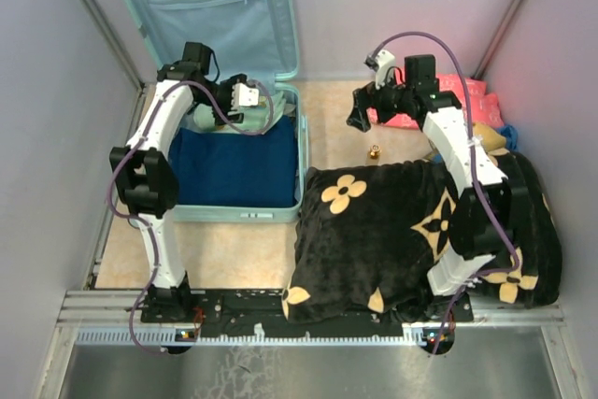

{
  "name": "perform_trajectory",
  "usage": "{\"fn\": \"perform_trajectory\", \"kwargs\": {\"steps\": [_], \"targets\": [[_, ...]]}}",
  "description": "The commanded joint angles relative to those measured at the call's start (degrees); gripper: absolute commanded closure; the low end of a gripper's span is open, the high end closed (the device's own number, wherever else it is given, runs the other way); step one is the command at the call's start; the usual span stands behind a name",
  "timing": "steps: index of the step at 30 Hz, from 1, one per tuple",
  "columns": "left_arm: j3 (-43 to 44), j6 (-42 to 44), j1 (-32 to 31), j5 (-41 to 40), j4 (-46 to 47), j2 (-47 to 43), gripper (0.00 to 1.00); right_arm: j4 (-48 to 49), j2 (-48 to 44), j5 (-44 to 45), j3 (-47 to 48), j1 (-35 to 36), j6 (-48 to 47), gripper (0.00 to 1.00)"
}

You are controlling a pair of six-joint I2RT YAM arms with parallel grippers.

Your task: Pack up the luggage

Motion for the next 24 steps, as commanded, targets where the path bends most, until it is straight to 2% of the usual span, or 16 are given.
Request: {"fn": "perform_trajectory", "kwargs": {"steps": [1, 4, 8, 11, 18, 24], "targets": [[-2.5, -7.3, -0.3, 6.1, 2.2, -2.4, 0.23, -1.9, 6.1, -2.0, 7.5, -3.8, -1.3, 0.01], [-3.6, -17.6, -0.4, 9.0, 9.4, -3.9, 0.21, -2.3, 12.2, -0.3, 12.5, -6.6, 0.6, 0.01], [-8.4, -37.2, -0.6, 8.4, 27.2, -8.0, 0.01, -2.0, 20.2, 6.2, 20.0, -9.3, 3.1, 0.01], [-10.6, -47.3, -1.4, 4.8, 37.1, -9.4, 0.00, -3.0, 26.3, 12.7, 26.1, -9.8, 3.0, 0.01], [-11.2, -53.8, -6.7, -4.3, 42.5, -7.8, 0.00, -6.1, 42.1, 22.7, 43.2, -9.0, 6.1, 0.01], [-6.1, -61.3, -13.4, -16.7, 43.9, -1.5, 0.00, -5.1, 50.3, 23.0, 47.7, -6.6, 5.0, 0.01]]}}
